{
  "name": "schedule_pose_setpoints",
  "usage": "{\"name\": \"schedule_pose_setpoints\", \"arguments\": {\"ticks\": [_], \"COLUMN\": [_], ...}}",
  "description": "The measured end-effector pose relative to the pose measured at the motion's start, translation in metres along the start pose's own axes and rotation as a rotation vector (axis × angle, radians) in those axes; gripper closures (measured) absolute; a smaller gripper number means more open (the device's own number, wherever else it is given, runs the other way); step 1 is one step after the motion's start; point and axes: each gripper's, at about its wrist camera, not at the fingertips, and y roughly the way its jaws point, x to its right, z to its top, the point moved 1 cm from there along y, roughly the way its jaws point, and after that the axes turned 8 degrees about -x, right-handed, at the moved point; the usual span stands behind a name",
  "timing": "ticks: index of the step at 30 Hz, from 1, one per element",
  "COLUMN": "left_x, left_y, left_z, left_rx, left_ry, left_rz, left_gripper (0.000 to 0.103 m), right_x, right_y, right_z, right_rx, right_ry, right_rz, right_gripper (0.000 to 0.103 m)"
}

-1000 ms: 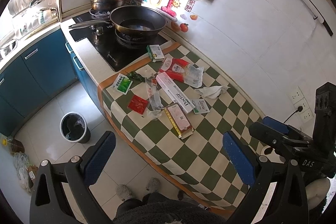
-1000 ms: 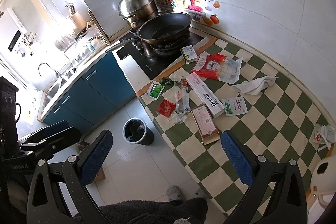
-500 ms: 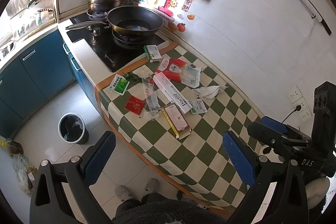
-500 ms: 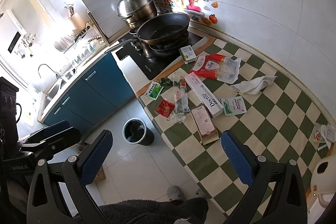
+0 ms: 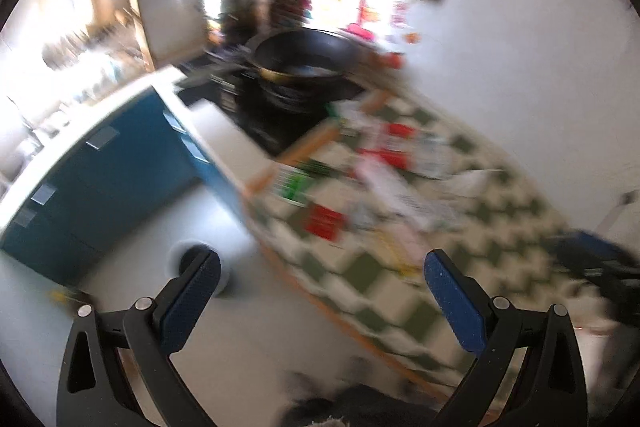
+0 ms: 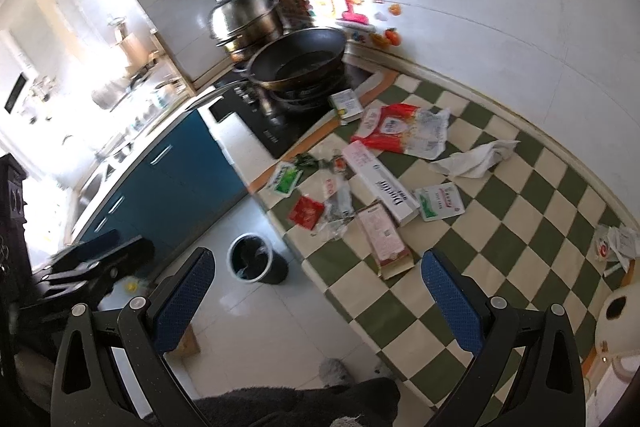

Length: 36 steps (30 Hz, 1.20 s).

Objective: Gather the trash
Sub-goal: 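Grasp the Dental Doctor toothpaste box with the right gripper while the left grasps the brown medicine box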

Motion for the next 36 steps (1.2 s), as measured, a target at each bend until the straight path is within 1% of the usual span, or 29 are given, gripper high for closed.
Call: {"name": "schedule_pose_setpoints", "arguments": {"ticks": [1,3,5,7,8,9,12,13,15,16,17,18,20,21,24,25,26,27,28,29,30,32,34,36], "left_x": [-0.003,-0.010,-0.019,-0.028,-0.030,-0.032,-0.048,-0.051,-0.055,-0.053,-0.053,-0.050,-0.042,-0.037,-0.025,-0.022,-0.019,-0.015,-0.011,-0.007,-0.004,0.006,0.018,0.037], "left_y": [0.010,0.031,0.060,0.087,0.107,0.120,0.166,0.179,0.210,0.224,0.237,0.250,0.275,0.288,0.314,0.318,0.323,0.326,0.329,0.330,0.331,0.327,0.320,0.311], "left_z": [0.003,0.006,0.010,0.014,0.018,0.021,0.035,0.038,0.041,0.041,0.041,0.042,0.043,0.045,0.046,0.046,0.047,0.048,0.050,0.051,0.052,0.054,0.053,0.047], "left_rx": [0.005,-0.007,-0.039,-0.074,-0.110,-0.136,-0.228,-0.247,-0.299,-0.329,-0.362,-0.397,-0.449,-0.476,-0.527,-0.539,-0.548,-0.555,-0.560,-0.566,-0.571,-0.577,-0.583,-0.595], "left_ry": [0.008,0.012,0.012,0.010,0.006,-0.001,-0.040,-0.054,-0.078,-0.086,-0.095,-0.098,-0.087,-0.079,-0.068,-0.065,-0.064,-0.062,-0.057,-0.049,-0.044,-0.038,-0.026,-0.015], "left_rz": [0.058,0.113,0.138,0.151,0.161,0.163,0.175,0.183,0.207,0.211,0.203,0.191,0.180,0.181,0.167,0.164,0.158,0.147,0.141,0.138,0.132,0.106,0.078,0.027], "left_gripper": [0.000,0.000,0.000,0.000,0.000,0.000,0.000,0.000,0.000,0.000,0.000,0.000,0.000,0.000,0.000,0.000,0.000,0.000,0.000,0.000,0.000,0.000,0.000,0.000], "right_x": [0.003,0.007,0.013,0.021,0.024,0.026,0.035,0.038,0.041,0.043,0.046,0.048,0.050,0.049,0.047,0.047,0.046,0.046,0.046,0.047,0.048,0.055,0.065,0.077], "right_y": [0.007,0.022,0.044,0.075,0.089,0.106,0.156,0.179,0.213,0.241,0.257,0.281,0.313,0.336,0.372,0.384,0.395,0.402,0.408,0.413,0.414,0.409,0.398,0.385], "right_z": [0.003,0.005,0.009,0.019,0.025,0.032,0.054,0.065,0.080,0.090,0.097,0.105,0.115,0.121,0.129,0.132,0.134,0.136,0.136,0.137,0.139,0.142,0.146,0.148], "right_rx": [0.002,0.001,-0.002,-0.027,-0.039,-0.062,-0.113,-0.133,-0.160,-0.192,-0.215,-0.252,-0.294,-0.325,-0.368,-0.383,-0.399,-0.412,-0.427,-0.430,-0.421,-0.396,-0.375,-0.346], "right_ry": [0.016,0.041,0.053,0.062,0.064,0.066,0.054,0.038,0.016,0.001,-0.010,-0.031,-0.067,-0.098,-0.148,-0.164,-0.180,-0.190,-0.196,-0.199,-0.201,-0.183,-0.143,-0.100], "right_rz": [-0.026,-0.084,-0.137,-0.190,-0.210,-0.234,-0.263,-0.284,-0.297,-0.303,-0.306,-0.306,-0.310,-0.315,-0.327,-0.331,-0.328,-0.319,-0.297,-0.285,-0.278,-0.262,-0.252,-0.242], "right_gripper": [0.000,0.000,0.000,0.000,0.000,0.000,0.000,0.000,0.000,0.000,0.000,0.000,0.000,0.000,0.002,0.006,0.016,0.023,0.039,0.044,0.044,0.051,0.052,0.052]}}
